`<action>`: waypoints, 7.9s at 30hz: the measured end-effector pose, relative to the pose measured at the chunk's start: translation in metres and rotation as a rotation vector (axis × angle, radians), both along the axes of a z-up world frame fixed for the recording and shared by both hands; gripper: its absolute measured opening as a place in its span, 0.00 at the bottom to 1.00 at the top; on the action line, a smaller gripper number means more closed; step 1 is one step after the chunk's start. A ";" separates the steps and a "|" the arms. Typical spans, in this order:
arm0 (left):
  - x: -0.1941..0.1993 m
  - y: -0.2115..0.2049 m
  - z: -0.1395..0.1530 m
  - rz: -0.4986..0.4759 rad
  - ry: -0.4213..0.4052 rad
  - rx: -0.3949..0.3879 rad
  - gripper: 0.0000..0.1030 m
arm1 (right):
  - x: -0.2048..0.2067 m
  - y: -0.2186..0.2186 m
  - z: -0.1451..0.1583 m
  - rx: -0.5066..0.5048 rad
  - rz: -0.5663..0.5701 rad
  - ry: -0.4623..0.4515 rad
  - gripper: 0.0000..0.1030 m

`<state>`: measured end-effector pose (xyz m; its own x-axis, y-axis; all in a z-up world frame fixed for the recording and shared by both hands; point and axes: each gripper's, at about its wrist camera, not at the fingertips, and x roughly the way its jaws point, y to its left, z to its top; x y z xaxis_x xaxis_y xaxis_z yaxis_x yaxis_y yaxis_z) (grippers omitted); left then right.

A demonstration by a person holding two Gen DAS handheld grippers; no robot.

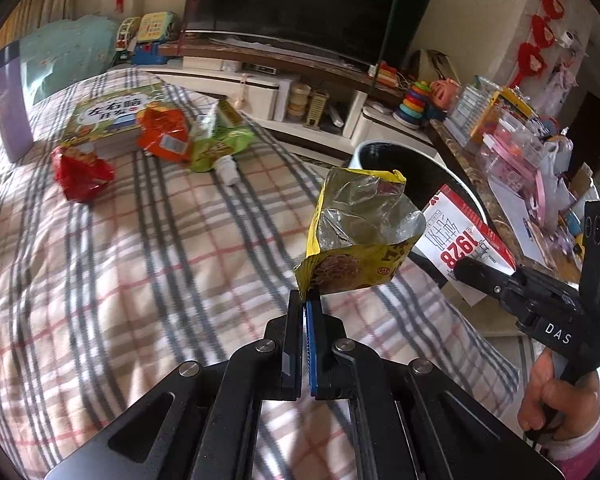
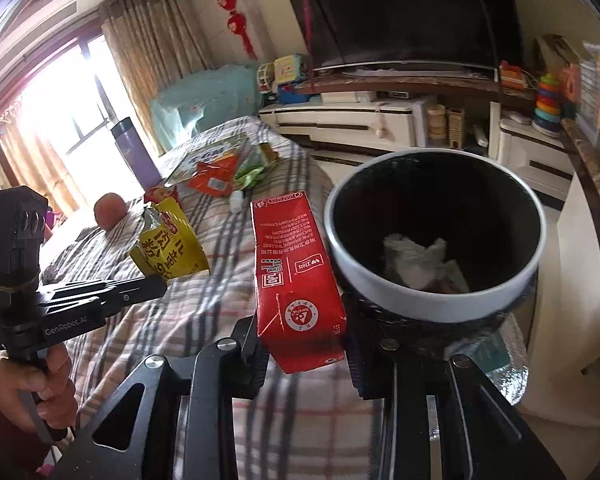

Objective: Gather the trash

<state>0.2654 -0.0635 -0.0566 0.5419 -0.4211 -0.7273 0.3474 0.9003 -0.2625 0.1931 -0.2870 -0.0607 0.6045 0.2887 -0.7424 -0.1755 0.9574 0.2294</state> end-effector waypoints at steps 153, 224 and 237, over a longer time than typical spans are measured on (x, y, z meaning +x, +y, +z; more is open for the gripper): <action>0.076 0.128 -0.009 0.473 0.095 -0.079 0.76 | 0.044 0.101 -0.038 0.056 0.118 0.053 0.90; 0.003 0.174 -0.039 0.319 0.050 -0.163 0.10 | 0.058 0.158 -0.033 -0.004 0.178 0.015 0.54; -0.012 0.158 -0.039 0.311 0.083 -0.121 0.10 | 0.113 0.192 -0.054 -0.077 0.261 0.015 0.10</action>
